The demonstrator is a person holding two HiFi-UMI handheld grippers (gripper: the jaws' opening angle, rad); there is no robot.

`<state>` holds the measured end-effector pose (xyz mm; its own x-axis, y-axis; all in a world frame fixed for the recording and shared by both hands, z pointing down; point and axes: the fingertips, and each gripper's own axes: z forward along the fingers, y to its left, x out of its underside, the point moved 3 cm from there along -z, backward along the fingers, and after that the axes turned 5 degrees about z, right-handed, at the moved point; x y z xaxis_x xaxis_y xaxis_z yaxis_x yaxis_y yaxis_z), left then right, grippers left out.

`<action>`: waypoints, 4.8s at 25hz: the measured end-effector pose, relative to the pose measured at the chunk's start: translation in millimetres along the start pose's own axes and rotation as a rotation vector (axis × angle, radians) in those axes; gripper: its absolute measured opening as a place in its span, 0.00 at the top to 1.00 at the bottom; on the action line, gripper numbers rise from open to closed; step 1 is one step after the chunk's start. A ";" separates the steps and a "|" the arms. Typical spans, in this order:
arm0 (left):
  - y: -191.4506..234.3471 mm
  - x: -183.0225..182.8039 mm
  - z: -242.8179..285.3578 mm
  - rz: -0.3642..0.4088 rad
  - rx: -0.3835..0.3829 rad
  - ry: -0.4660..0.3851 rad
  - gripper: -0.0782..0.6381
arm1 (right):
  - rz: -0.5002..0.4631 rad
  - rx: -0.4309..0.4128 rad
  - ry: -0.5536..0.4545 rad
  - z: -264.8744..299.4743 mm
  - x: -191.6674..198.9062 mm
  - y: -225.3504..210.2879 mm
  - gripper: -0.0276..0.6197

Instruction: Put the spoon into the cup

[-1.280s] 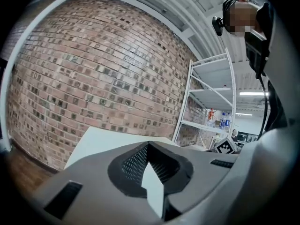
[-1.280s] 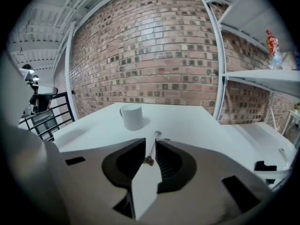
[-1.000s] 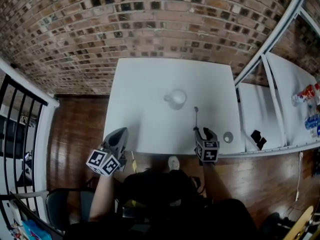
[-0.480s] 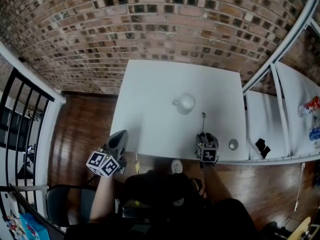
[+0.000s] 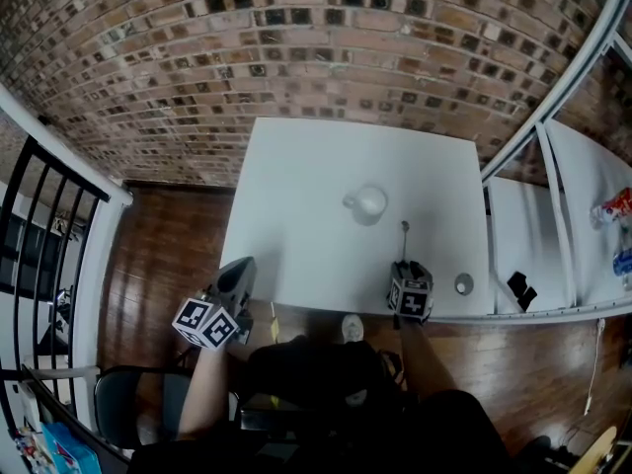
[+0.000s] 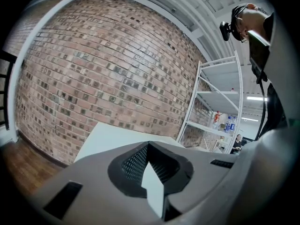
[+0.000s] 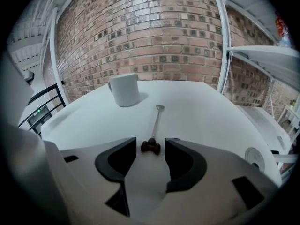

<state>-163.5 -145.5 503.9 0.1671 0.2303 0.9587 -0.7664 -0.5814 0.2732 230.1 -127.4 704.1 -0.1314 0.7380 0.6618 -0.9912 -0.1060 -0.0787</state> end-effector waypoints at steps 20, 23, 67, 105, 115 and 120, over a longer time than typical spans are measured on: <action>-9.1 0.5 2.3 -0.003 0.041 -0.022 0.90 | -0.093 0.015 -0.051 -19.0 -10.2 0.1 0.75; -11.2 0.5 6.0 -0.003 0.054 -0.025 0.90 | -0.095 0.012 -0.094 -30.3 -23.3 -2.5 0.76; 7.7 -18.9 -29.3 0.000 -0.086 -0.157 0.90 | -0.308 -0.266 -0.274 -49.8 -128.7 98.1 0.76; 12.0 -19.3 -14.0 0.011 -0.048 -0.129 0.90 | -0.238 -0.253 -0.402 -67.2 -145.8 85.5 0.70; -7.3 -29.7 2.1 0.028 0.044 -0.138 0.90 | -0.120 -0.144 -0.548 -133.6 -155.3 31.5 0.93; -19.8 -33.5 2.6 0.033 0.092 -0.138 0.90 | -0.057 -0.136 -0.637 -174.9 -148.9 17.8 0.95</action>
<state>-152.4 -143.7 466.6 0.2310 0.1036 0.9674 -0.7143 -0.6571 0.2410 229.9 -122.6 473.8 -0.0871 0.1967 0.9766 -0.9946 0.0381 -0.0963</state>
